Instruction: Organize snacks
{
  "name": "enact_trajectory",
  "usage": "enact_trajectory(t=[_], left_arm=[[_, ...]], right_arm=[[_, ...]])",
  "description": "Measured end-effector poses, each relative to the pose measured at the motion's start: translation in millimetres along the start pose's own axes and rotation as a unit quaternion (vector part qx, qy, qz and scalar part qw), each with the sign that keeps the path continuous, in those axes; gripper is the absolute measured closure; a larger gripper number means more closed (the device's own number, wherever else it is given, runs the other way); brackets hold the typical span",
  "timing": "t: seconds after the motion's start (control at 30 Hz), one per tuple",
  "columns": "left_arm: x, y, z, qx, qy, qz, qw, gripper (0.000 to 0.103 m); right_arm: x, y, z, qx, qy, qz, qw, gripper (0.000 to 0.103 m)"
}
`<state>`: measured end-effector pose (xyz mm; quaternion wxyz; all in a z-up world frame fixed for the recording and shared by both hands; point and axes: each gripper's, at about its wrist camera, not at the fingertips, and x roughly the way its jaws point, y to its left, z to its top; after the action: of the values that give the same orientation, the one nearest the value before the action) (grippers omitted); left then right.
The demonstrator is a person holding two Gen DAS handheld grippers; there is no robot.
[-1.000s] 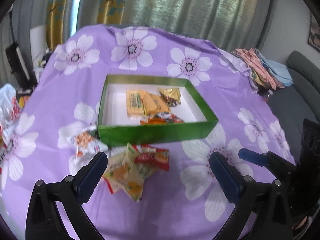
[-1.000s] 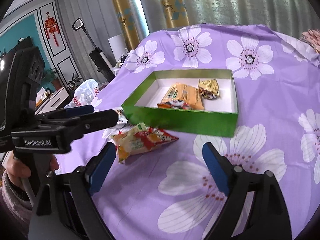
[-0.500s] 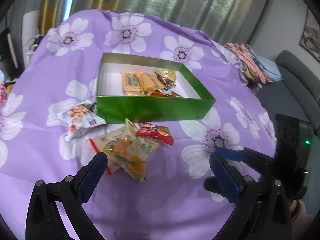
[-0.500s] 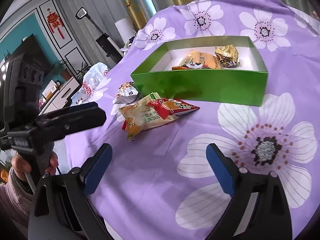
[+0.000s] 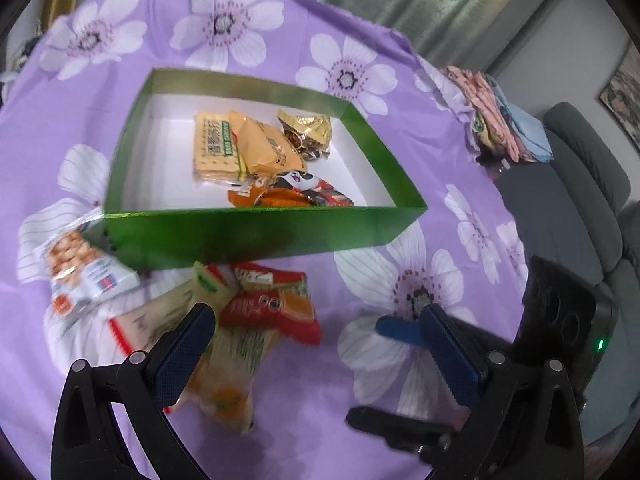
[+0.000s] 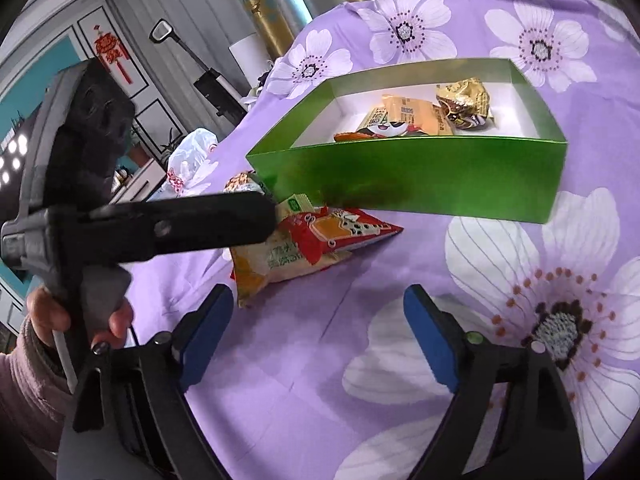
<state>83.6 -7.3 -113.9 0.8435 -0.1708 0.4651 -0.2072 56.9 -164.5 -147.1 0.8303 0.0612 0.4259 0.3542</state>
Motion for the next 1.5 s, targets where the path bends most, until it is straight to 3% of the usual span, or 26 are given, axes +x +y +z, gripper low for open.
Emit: enact_trajectory(t=[0.07, 0.2, 0.3, 0.43, 0.53, 0.6, 0.8, 0.93, 1.03, 1.13, 1.2, 1.3, 1.5], left_arm=[[7, 1, 9, -0.003, 0.016, -0.014, 0.9998, 0.002], [22, 1, 21, -0.001, 0.056, -0.003, 0.9984, 0.002], [30, 11, 20, -0.027, 0.081, 0.009, 0.9963, 0.002], [30, 19, 16, -0.049, 0.086, -0.008, 0.9951, 0.003], [36, 19, 13, -0.063, 0.101, -0.031, 0.9924, 0.016], [42, 20, 8, -0.069, 0.116, -0.021, 0.9907, 0.026], [41, 22, 6, -0.071, 0.102, -0.01, 0.9922, 0.028], [49, 21, 8, -0.056, 0.108, 0.05, 0.9913, 0.028], [53, 19, 4, -0.046, 0.12, 0.027, 0.9913, 0.031], [56, 17, -1, -0.036, 0.116, 0.039, 0.9919, 0.043], [52, 22, -1, -0.046, 0.106, 0.046, 0.9923, 0.06], [48, 28, -3, -0.056, 0.095, 0.036, 0.9932, 0.064], [40, 22, -11, -0.055, 0.072, 0.028, 0.9955, 0.064]], right_arm=[[4, -3, 3, 0.009, -0.001, 0.009, 1.0, 0.016], [11, -6, 5, 0.018, 0.003, 0.026, 1.0, 0.017], [17, -9, 7, 0.029, 0.007, 0.04, 0.999, 0.021], [21, -11, 11, 0.029, 0.007, 0.047, 0.998, 0.025], [25, -14, 13, 0.035, 0.01, 0.048, 0.998, 0.029], [28, -19, 12, 0.045, 0.016, 0.045, 0.998, 0.033], [35, -28, 9, 0.059, 0.031, 0.038, 0.997, 0.041], [43, -30, 14, 0.061, 0.042, 0.033, 0.997, 0.043], [51, -27, 17, 0.05, 0.052, 0.028, 0.997, 0.052], [56, -30, 17, 0.051, 0.052, 0.034, 0.997, 0.058], [56, -29, 17, 0.047, 0.049, 0.033, 0.997, 0.063], [55, -25, 15, 0.031, 0.048, 0.022, 0.998, 0.069], [49, -20, 12, 0.02, 0.04, 0.015, 0.999, 0.071]])
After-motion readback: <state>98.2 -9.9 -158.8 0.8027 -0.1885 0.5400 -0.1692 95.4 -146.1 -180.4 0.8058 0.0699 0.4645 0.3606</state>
